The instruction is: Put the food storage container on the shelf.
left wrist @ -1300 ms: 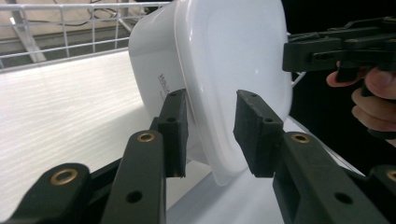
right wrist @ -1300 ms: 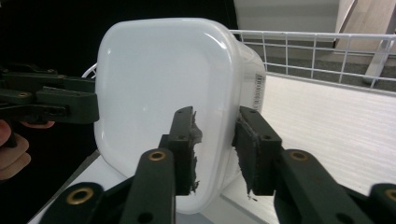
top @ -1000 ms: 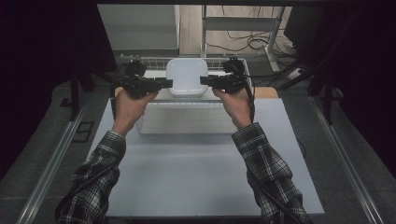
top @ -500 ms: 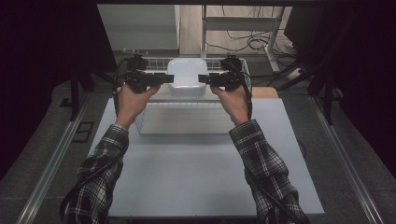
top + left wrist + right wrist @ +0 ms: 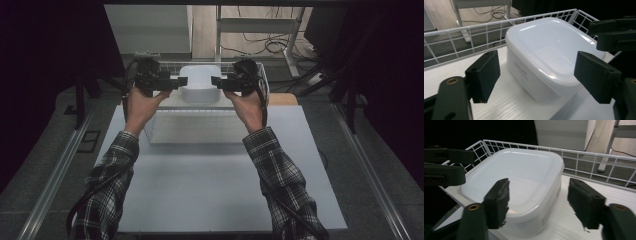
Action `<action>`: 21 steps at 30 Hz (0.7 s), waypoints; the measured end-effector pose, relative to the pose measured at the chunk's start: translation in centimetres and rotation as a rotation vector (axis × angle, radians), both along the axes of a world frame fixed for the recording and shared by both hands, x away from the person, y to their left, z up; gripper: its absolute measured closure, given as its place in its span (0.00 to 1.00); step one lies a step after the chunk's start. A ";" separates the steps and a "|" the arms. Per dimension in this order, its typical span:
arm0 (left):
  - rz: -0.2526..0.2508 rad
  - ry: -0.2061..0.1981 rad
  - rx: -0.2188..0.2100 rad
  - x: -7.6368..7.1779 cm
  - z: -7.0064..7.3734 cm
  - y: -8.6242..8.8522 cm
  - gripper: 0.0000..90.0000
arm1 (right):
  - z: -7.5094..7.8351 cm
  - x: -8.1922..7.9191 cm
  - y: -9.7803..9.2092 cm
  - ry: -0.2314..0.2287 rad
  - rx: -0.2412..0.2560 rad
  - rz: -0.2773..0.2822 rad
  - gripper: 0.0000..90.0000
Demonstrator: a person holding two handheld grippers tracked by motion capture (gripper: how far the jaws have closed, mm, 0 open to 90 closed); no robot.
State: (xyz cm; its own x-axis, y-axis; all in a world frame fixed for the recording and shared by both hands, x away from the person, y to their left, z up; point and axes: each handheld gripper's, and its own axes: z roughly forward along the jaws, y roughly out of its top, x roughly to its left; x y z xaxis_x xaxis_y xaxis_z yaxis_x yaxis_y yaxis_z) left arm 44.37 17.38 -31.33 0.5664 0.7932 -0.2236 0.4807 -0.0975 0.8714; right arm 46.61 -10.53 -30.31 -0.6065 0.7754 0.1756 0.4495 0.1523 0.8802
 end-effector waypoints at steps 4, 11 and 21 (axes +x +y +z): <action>-0.041 -0.019 -0.005 -0.8 -0.2 -0.1 0.17 | -0.3 -0.5 -0.2 -0.008 0.024 0.045 0.20; -0.097 -0.057 0.028 -2.3 -0.9 -0.4 0.09 | -0.8 -2.1 0.1 -0.050 -0.017 0.095 0.09; -0.157 -0.045 0.054 -4.5 -2.3 -0.5 0.05 | -1.5 -3.4 -0.5 -0.058 -0.042 0.117 0.04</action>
State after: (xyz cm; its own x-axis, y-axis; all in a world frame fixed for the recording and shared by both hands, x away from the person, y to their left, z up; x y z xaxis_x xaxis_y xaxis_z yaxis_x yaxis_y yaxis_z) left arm 39.91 16.84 -33.64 0.6930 0.7042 -0.1542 0.4160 -0.2160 0.8833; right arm 43.24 -11.05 -31.86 -0.7013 0.7049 0.1068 0.3754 0.2377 0.8959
